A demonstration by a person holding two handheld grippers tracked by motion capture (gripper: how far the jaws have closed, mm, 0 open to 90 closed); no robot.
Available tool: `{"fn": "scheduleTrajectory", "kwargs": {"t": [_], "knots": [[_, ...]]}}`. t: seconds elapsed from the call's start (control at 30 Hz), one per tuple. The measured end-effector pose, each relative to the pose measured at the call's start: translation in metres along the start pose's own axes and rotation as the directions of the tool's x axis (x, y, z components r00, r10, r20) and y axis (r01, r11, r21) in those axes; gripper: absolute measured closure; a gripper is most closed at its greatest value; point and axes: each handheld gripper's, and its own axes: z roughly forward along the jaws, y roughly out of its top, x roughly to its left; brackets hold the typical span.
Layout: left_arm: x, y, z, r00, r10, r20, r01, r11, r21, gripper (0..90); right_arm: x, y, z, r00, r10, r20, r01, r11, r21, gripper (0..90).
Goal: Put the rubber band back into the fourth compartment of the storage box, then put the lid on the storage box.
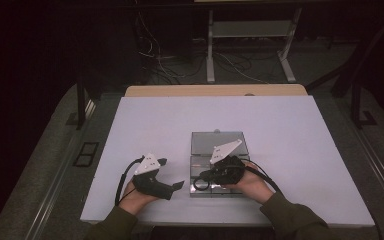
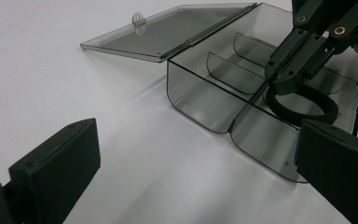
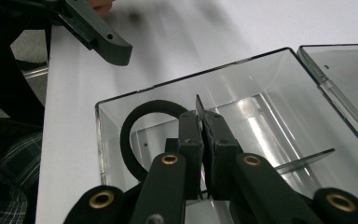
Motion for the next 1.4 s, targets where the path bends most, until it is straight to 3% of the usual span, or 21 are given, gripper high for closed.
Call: {"fn": "scheduleTrajectory", "kwargs": {"t": [0.13, 0.37, 0.47, 0.6, 0.83, 1.17, 1.4], "knots": [[0.000, 0.000, 0.000, 1.0000, -0.001, 0.001, 0.001, 1.0000, -0.001, 0.0, 0.001, 0.000, 0.000, 0.9992, 0.039, -0.013, -0.039, 0.999, -0.006, 80.5], [0.000, 0.000, 0.000, 1.0000, 0.000, 0.001, 0.000, 1.0000, -0.005, 0.0, -0.002, -0.001, -0.003, 0.9996, 0.024, -0.014, -0.024, 1.000, -0.003, 73.2], [0.000, 0.000, -0.001, 1.0000, 0.001, 0.000, -0.001, 1.0000, -0.006, 0.0, -0.003, -0.001, -0.007, 0.9964, 0.078, -0.033, -0.079, 0.996, -0.029, 67.3], [0.001, 0.000, -0.001, 1.0000, 0.004, 0.000, -0.004, 1.0000, -0.007, 0.0, -0.009, -0.002, -0.016, 0.9923, 0.113, -0.051, -0.116, 0.991, -0.062, 57.0], [0.001, 0.000, -0.002, 1.0000, -0.002, -0.003, 0.001, 1.0000, -0.009, 0.0, -0.019, -0.006, -0.039, 0.9896, 0.144, 0.003, -0.142, 0.977, -0.159, 43.7], [0.002, 0.001, -0.002, 0.9999, 0.002, -0.010, -0.002, 1.0000, -0.007, 0.0, -0.035, -0.017, -0.066, 0.9801, 0.181, 0.080, -0.156, 0.954, -0.254, 37.1], [0.005, 0.004, -0.003, 0.9997, -0.011, -0.020, 0.011, 0.9998, -0.016, 0.0, -0.043, -0.022, -0.074, 0.9703, 0.216, 0.109, -0.180, 0.946, -0.269, 34.9]]}}
